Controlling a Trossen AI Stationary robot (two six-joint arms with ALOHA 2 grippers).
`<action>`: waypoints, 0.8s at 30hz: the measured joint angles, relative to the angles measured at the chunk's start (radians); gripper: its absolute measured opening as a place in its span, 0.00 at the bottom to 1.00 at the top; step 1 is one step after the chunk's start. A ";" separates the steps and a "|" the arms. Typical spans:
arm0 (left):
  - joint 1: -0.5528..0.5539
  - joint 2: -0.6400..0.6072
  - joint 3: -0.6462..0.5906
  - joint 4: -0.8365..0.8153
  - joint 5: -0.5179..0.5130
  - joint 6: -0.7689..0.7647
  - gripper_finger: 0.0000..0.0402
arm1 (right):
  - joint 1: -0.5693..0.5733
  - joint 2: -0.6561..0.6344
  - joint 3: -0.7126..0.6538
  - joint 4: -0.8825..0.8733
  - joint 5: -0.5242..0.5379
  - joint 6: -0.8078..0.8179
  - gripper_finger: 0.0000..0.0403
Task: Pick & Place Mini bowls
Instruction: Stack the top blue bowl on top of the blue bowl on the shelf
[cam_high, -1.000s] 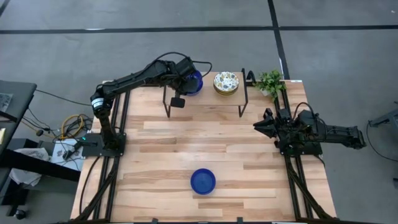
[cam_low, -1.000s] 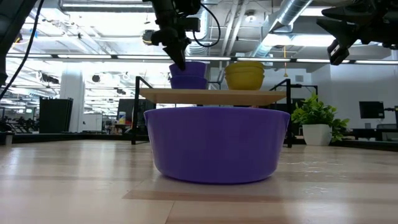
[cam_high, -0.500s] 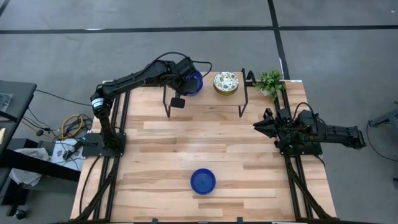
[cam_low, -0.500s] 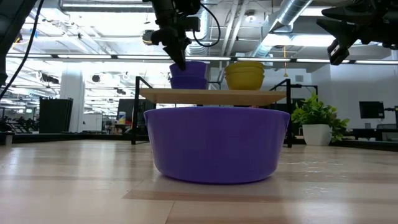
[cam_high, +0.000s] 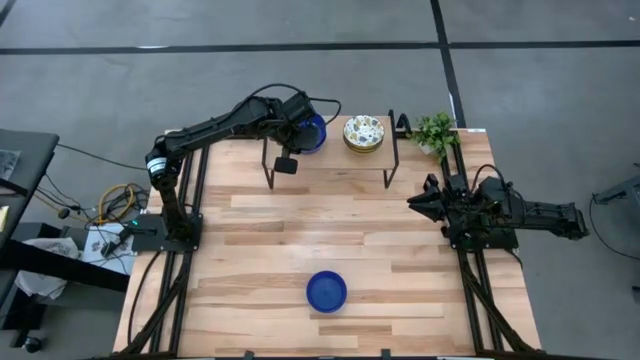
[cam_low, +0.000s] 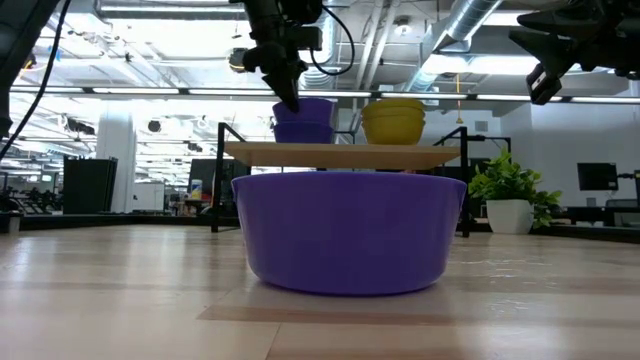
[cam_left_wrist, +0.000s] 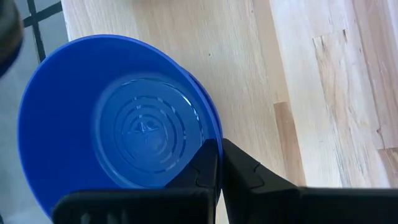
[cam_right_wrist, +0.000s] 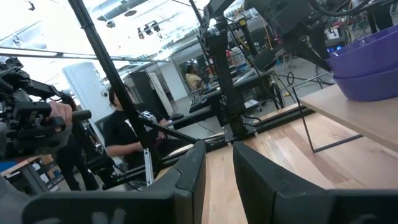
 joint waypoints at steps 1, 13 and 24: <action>0.000 0.000 0.000 0.000 0.000 0.000 0.02 | 0.000 0.000 0.000 0.000 0.000 0.000 0.18; 0.000 0.000 0.000 0.003 0.000 0.000 0.02 | 0.000 0.000 0.000 0.000 0.000 0.000 0.18; -0.011 0.000 0.000 0.003 0.000 0.000 0.02 | 0.000 0.000 0.000 0.000 0.000 0.000 0.18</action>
